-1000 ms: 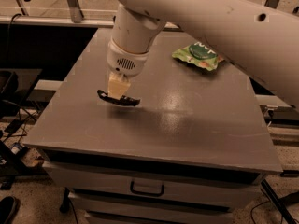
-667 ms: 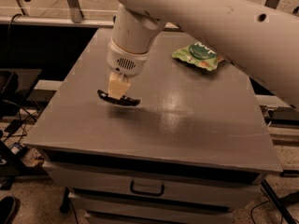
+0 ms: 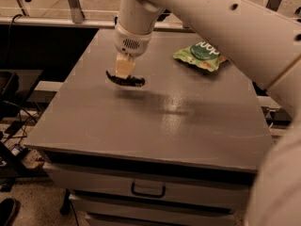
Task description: Move rxbar chocolate near pepsi can
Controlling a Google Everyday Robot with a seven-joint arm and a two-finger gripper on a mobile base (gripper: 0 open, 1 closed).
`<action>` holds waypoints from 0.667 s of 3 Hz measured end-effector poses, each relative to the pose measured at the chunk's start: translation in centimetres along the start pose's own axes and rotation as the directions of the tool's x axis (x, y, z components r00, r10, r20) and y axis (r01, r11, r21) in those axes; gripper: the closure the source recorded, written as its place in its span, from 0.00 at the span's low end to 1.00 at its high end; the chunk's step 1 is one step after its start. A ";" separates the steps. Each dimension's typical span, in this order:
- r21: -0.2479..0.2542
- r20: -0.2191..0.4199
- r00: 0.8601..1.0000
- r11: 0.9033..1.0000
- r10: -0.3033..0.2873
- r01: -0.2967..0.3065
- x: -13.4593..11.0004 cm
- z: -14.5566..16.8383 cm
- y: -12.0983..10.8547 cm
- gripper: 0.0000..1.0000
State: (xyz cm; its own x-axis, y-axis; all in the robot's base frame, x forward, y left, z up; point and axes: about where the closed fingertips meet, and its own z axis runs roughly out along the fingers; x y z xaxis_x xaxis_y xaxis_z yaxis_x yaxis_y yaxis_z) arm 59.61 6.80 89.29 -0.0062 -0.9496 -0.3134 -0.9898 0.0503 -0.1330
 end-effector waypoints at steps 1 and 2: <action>0.040 0.013 1.000 0.999 -0.009 0.009 0.2 -0.5 -5.3 1.00; 0.097 -0.005 1.000 0.995 -0.011 0.011 1.1 -0.8 -11.5 1.00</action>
Offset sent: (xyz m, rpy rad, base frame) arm 0.1719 -0.0347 0.0596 0.0053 -0.1611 -0.0472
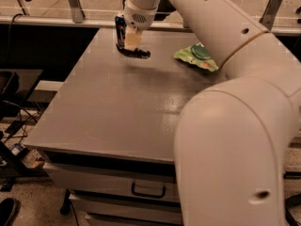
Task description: Move rxbar chocolate near pepsi can
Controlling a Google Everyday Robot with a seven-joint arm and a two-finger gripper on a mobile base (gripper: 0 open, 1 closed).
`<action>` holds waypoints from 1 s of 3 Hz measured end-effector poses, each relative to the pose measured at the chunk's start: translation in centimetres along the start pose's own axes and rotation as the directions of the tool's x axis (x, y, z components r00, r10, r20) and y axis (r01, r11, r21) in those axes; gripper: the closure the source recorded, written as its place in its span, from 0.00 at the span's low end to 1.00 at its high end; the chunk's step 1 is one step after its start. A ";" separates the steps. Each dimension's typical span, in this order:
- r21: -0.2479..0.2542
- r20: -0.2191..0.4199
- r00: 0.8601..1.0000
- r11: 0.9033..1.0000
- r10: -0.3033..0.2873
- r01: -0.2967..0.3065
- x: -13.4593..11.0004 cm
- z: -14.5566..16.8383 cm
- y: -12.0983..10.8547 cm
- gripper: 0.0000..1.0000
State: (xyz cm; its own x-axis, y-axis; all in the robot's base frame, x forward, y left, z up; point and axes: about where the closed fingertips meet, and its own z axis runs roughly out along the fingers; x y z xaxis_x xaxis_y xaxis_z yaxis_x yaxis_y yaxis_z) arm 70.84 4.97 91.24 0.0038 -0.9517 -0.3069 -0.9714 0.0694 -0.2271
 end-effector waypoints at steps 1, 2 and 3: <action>0.077 -0.017 1.000 0.997 0.009 -0.007 1.0 0.1 -4.3 1.00; 0.150 -0.012 1.000 0.989 0.013 -0.011 1.5 0.8 -7.3 0.98; 0.176 -0.002 1.000 0.984 0.013 -0.013 1.6 1.2 -8.5 0.76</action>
Offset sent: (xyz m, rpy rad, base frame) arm 0.0983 -0.0263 0.0148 -0.0122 -0.1958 -0.0854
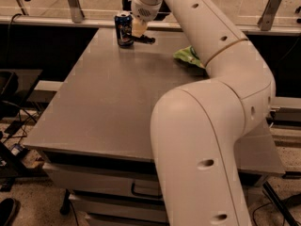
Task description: Move rxbar chocolate near pepsi can
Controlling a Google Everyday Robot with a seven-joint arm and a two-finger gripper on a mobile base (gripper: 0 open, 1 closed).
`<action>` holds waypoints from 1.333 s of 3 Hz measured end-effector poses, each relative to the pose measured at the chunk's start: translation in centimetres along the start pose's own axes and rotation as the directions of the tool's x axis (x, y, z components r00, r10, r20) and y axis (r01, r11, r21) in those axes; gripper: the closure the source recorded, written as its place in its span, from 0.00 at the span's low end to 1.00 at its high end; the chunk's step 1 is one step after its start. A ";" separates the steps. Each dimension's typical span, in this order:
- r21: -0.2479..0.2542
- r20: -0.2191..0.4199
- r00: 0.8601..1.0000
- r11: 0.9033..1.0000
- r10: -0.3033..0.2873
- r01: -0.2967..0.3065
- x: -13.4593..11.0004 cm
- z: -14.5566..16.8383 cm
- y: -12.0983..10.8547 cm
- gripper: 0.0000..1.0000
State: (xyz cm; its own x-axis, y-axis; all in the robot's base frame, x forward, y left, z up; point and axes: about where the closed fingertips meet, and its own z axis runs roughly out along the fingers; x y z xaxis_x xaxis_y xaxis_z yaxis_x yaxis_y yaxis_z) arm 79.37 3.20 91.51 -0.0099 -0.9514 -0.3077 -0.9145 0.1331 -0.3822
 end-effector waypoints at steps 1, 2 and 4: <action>-0.013 0.000 1.000 1.000 -0.008 0.008 -0.1 1.5 0.0 0.53; -0.015 0.000 1.000 1.000 -0.008 0.008 -0.1 1.9 0.0 0.29; -0.020 0.000 1.000 1.000 -0.010 0.010 -0.2 2.7 0.1 0.00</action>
Offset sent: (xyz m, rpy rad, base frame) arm 0.0059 0.0039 -0.0104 -0.0023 0.0070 0.0088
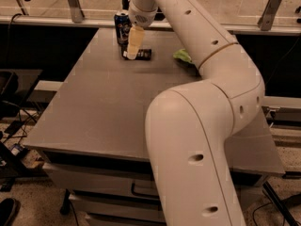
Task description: Move rxbar chocolate near pepsi can
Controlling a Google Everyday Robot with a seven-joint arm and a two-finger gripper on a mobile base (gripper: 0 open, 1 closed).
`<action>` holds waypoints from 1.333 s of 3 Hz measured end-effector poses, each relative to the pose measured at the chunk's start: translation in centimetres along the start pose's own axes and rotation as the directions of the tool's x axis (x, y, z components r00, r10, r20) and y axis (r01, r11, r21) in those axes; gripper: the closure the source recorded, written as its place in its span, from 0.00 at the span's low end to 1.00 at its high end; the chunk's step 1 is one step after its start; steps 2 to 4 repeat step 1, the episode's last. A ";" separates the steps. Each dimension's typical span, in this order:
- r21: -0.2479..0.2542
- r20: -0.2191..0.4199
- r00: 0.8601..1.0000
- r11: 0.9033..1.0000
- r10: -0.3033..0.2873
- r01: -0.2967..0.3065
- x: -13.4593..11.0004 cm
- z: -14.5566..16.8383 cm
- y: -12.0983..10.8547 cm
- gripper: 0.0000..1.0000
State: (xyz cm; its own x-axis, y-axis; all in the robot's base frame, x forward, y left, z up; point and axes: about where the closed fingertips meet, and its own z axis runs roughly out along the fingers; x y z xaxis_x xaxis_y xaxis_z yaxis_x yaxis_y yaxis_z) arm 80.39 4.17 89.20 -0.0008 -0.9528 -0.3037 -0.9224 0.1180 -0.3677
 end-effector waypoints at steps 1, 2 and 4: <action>0.000 0.000 1.000 1.000 0.000 0.000 0.0 0.0 0.0 0.00; 0.000 0.000 1.000 1.000 0.000 0.000 0.0 0.0 0.0 0.00; 0.000 0.000 1.000 1.000 0.000 0.000 0.0 0.0 0.0 0.00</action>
Offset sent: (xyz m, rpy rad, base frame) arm 0.0000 0.0000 0.0000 0.0000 0.0000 0.0000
